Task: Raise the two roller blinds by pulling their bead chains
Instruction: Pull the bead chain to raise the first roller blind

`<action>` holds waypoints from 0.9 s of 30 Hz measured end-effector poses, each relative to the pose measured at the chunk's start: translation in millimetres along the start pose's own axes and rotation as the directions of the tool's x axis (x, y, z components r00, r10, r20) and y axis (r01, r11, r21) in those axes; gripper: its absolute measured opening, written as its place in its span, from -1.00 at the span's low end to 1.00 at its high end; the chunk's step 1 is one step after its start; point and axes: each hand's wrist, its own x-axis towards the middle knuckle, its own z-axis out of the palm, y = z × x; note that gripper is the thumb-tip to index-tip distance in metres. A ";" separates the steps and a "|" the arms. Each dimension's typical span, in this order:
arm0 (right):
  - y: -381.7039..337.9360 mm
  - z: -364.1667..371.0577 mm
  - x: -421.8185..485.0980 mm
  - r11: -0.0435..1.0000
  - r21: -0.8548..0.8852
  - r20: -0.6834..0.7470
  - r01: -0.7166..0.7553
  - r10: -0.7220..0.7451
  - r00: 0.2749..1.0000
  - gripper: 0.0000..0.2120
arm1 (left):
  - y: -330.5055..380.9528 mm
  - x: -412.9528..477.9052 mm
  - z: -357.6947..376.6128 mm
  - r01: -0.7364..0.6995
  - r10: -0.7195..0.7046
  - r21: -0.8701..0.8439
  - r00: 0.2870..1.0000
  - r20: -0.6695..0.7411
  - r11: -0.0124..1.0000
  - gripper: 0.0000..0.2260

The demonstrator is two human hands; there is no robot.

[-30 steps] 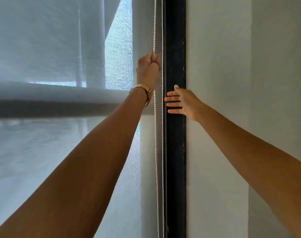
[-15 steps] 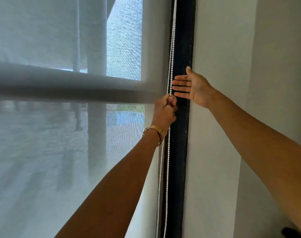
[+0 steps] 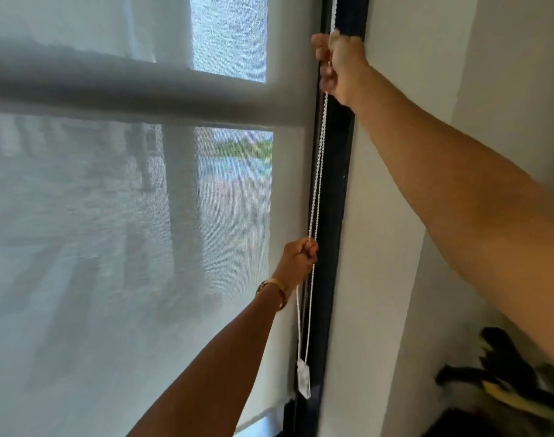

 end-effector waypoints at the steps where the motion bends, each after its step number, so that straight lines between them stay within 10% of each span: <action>1: 6.4 1.9 -2.8 0.992 -0.078 -0.058 0.097 -0.102 0.993 -0.69 | -2.7 -1.5 -1.2 0.027 -0.027 -0.009 0.999 0.028 1.000 -0.67; 6: 3.1 8.6 -16.8 0.875 -0.197 -0.246 0.442 -0.480 0.842 -0.76 | 23.2 10.7 -8.2 0.206 -0.172 -0.105 0.948 0.267 0.973 -0.60; 13: 38.0 -12.1 -43.6 0.842 -0.326 -0.308 0.431 -0.525 0.793 -0.76 | 126.8 66.4 -38.7 0.132 -0.076 -0.239 0.971 0.228 0.962 -0.23; 27: 248.7 -43.3 -177.3 0.990 -0.127 -0.169 0.059 -0.080 0.982 -0.72 | 263.8 117.0 -4.7 -0.191 0.205 -0.214 0.978 0.044 0.958 -0.47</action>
